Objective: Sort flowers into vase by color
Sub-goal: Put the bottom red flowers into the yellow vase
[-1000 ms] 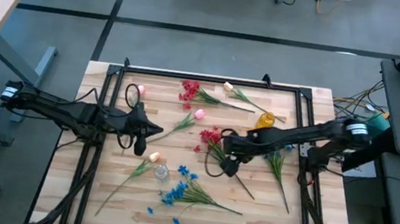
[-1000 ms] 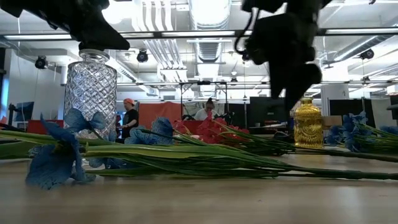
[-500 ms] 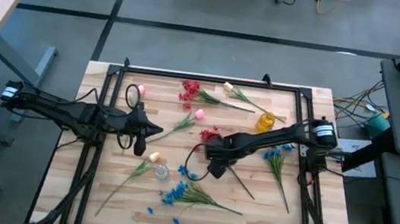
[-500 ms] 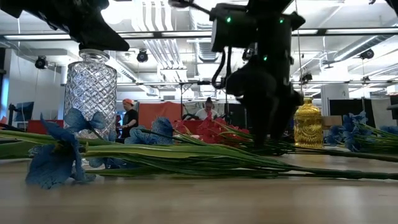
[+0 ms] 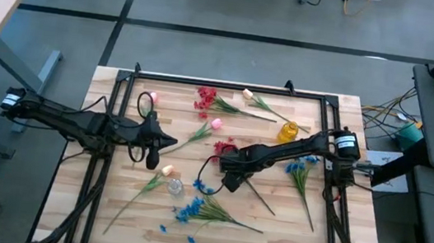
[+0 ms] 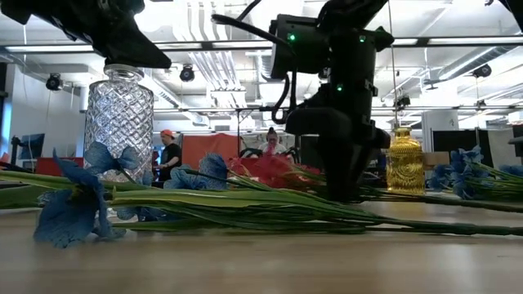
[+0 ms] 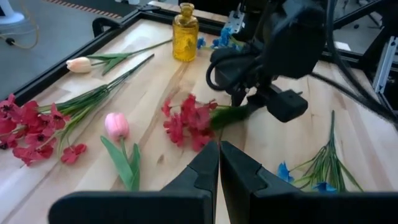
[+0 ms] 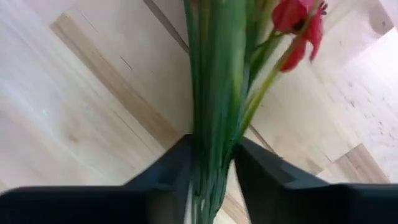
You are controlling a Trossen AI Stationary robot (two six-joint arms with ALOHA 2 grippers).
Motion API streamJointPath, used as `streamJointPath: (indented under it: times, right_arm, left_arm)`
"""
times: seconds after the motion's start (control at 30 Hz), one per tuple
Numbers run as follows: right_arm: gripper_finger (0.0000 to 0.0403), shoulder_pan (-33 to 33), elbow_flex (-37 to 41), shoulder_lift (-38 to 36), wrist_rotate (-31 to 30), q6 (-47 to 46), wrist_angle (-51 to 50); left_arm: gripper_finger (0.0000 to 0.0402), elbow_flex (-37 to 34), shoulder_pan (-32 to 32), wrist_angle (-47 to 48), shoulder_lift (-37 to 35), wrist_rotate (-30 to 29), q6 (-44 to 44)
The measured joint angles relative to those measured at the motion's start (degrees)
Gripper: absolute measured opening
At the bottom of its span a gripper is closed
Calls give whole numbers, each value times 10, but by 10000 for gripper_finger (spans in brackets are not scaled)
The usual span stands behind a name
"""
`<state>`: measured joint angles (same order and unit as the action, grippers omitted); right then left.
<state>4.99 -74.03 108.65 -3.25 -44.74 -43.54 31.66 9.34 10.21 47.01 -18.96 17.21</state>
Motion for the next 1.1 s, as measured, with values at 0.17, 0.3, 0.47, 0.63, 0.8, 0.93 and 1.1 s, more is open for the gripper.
streamJointPath:
  times: [0.17, 0.3, 0.47, 0.63, 0.8, 0.93, 1.1]
  right_arm:
    - [20, 0, -13, -2, 1, 20, 0]
    - [22, -1, -24, -28, 2, 41, -2]
    - [22, -8, -11, -102, -39, 82, 13]
    - [22, -13, 39, -206, -130, 148, 95]
    - [22, -14, 167, -336, -187, 251, 339]
    - [22, -22, 290, -429, -226, 324, 549]
    - [22, -24, 404, -535, -389, 383, 683]
  left_arm:
    - [0, 0, 0, -7, 7, 0, 0]
    - [0, 0, 0, -12, 13, 0, 0]
    - [0, 0, 0, -16, 20, 0, 0]
    - [0, 0, 0, -31, 24, 0, 0]
    - [0, 0, 0, -44, 23, 0, 0]
    - [0, 0, 0, -53, 24, -1, -2]
    - [0, 1, -1, -53, 25, -2, -2]
